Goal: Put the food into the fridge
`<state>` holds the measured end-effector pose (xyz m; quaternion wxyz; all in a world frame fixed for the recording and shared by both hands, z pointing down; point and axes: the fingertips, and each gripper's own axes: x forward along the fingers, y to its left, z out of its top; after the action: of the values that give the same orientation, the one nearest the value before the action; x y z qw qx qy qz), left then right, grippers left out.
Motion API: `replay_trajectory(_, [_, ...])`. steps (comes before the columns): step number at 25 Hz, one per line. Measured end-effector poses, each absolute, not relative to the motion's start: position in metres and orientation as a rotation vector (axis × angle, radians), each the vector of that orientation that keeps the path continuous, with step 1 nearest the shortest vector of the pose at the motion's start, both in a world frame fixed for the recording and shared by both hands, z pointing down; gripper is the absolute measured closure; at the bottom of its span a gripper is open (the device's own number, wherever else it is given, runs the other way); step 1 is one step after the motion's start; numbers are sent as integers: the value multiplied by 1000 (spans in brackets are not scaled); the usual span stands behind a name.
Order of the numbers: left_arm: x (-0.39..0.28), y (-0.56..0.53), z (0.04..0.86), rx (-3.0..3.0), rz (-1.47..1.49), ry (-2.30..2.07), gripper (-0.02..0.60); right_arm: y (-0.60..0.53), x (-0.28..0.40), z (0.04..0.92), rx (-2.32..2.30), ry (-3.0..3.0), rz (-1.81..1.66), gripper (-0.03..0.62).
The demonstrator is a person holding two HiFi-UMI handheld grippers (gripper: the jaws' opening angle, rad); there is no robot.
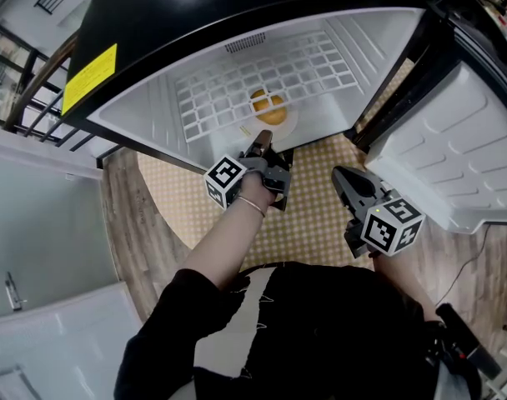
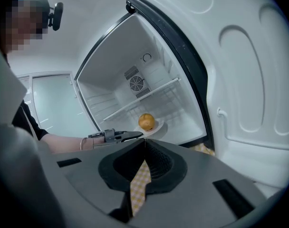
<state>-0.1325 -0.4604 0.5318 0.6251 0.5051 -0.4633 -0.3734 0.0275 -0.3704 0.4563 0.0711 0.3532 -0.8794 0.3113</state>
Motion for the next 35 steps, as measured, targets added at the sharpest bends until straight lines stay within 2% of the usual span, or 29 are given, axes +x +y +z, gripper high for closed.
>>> replay_trajectory(22, [-138,-468,546,1065,-868,-1095,552,-361,38,463,1090,-2608,952,579])
replay_trajectory(35, [-139,-481,547,1117,-709,-1220,551,-355,44,466,1096,-2598,964,579])
